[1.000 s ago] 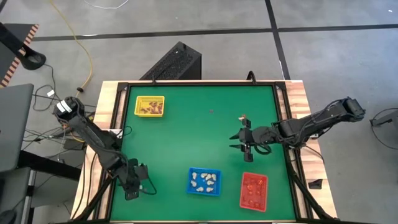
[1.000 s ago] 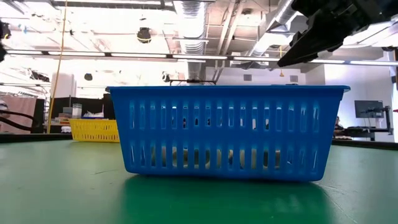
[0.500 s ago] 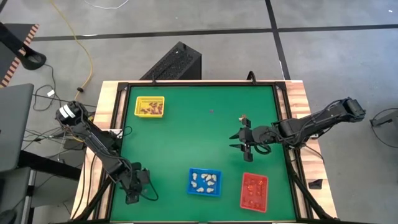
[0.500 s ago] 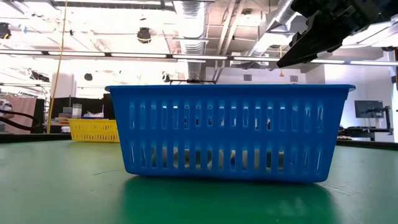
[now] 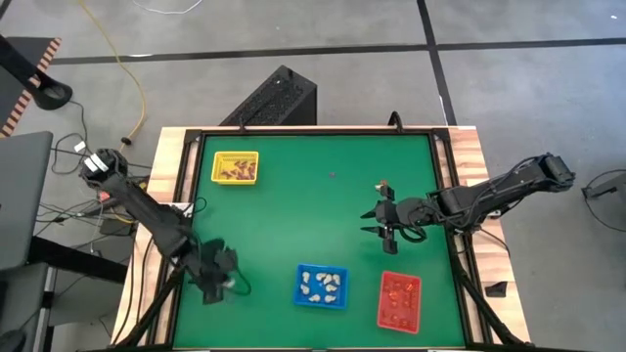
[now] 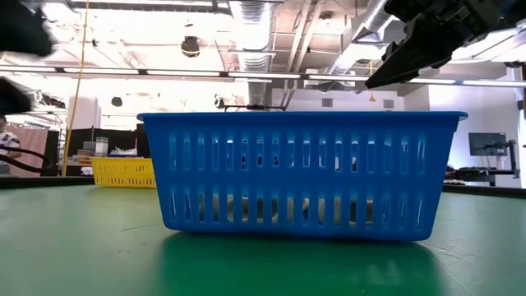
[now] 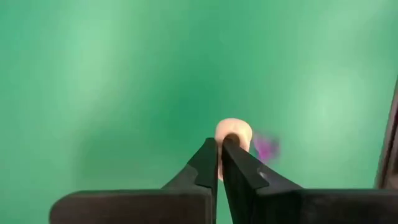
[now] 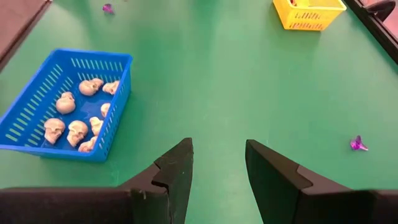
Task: Sort Halloween decoration
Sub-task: Put the white skull toy into the blue basket, then put the purple witch hat toy into the yellow basket
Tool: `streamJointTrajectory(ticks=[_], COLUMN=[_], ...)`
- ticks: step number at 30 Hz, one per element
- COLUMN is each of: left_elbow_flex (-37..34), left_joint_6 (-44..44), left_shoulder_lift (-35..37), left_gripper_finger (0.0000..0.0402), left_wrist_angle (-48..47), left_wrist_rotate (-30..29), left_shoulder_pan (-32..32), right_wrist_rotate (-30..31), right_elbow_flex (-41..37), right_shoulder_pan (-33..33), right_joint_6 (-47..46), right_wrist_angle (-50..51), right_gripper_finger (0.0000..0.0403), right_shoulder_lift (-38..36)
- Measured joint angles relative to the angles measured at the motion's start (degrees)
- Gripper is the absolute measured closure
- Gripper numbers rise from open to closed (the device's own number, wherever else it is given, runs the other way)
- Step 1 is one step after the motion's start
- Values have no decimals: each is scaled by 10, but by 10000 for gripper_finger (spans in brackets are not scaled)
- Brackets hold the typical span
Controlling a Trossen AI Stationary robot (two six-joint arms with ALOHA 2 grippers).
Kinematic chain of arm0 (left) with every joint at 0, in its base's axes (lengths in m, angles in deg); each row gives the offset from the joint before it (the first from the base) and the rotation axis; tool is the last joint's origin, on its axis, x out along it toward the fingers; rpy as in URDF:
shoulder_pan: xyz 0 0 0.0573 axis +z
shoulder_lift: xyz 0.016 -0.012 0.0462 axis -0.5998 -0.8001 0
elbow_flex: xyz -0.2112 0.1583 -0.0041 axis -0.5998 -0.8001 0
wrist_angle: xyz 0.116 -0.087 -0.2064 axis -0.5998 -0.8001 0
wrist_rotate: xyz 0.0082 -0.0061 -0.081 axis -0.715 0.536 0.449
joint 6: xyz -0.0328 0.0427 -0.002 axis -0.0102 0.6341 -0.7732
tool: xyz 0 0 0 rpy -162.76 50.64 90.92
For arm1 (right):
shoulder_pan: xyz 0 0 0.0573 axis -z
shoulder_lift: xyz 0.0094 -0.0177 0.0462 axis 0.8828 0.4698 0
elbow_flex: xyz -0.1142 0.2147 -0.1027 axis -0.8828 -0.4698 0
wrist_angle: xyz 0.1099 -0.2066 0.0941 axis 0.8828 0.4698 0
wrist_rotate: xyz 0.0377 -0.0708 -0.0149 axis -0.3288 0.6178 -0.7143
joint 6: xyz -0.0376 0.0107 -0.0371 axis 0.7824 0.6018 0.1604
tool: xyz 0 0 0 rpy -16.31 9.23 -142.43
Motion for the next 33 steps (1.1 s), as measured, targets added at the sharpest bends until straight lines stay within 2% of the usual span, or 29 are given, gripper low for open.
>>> streamJointTrajectory(ticks=[2, 4, 6, 7, 10, 12, 14, 16, 20, 24, 27, 33], left_elbow_flex=[2, 2, 2, 0, -2, -2, -1, 10, 58, 119, 163, 252], left_joint_6=[45, 115, 215, 267, 387, 438, 463, 466, 451, 481, 493, 502], left_shoulder_lift=[28, 40, 42, 36, -6, -50, -104, -165, -273, -333, -341, -325], left_gripper_finger=[401, 401, 401, 401, 401, 401, 401, 401, 400, 375, 339, 269], left_wrist_angle=[19, 96, 197, 260, 428, 529, 615, 663, 690, 671, 596, 374], left_wrist_rotate=[-79, -155, -202, -207, -188, -145, -98, -61, -1, 91, 129, 135], left_shoulder_pan=[25, 50, 77, 90, 133, 159, 181, 202, 232, 248, 258, 275], right_wrist_rotate=[0, 0, 0, 0, 0, 0, 0, 0, 0, 0, 0, 0], right_elbow_flex=[0, 1, 3, 4, 4, 4, 4, 4, 4, 4, 4, 4], right_shoulder_pan=[3, 7, 10, 12, 17, 18, 18, 16, 16, 16, 16, 17], right_joint_6=[0, 0, 0, 0, 0, 0, 0, 0, 0, 0, 0, 5], right_wrist_angle=[-8, -7, -11, -14, -22, -23, -23, -23, -19, -11, 0, 12], right_gripper_finger=[226, 226, 226, 226, 226, 226, 226, 226, 226, 226, 226, 226], right_shoulder_lift=[0, 0, 0, 0, 0, 0, 0, 0, 0, 0, 0, 0])
